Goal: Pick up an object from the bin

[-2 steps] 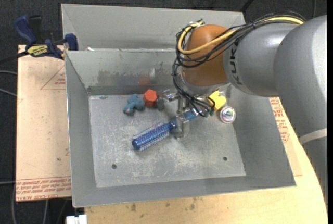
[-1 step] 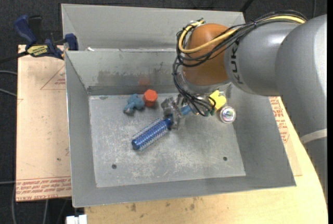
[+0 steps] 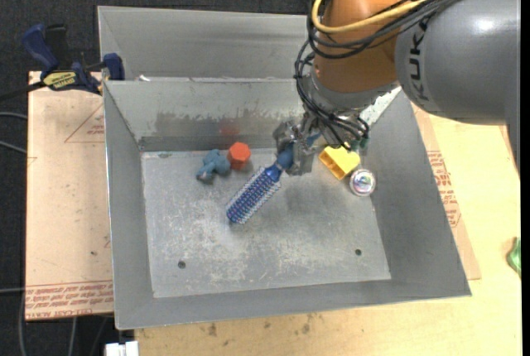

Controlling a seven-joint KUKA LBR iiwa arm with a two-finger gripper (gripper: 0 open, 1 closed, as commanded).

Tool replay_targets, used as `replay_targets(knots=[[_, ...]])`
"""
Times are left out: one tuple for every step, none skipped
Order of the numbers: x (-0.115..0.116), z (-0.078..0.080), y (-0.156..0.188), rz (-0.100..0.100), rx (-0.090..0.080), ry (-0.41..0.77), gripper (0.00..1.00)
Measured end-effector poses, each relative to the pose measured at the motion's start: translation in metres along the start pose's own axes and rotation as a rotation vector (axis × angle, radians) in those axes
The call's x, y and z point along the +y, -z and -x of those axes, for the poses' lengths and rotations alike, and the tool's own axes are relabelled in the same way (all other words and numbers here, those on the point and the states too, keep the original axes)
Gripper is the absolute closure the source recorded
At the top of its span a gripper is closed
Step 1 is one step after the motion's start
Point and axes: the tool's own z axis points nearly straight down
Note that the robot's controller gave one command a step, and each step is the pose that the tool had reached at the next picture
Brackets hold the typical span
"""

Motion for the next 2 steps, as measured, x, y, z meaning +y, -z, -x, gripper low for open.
replay_targets(knots=[[-0.0034, -0.0049, 0.1184, -0.001, -0.002, 0.045, 1.00], [0.0046, -0.0111, 0.1113, 0.004, 0.008, 0.319, 1.00]])
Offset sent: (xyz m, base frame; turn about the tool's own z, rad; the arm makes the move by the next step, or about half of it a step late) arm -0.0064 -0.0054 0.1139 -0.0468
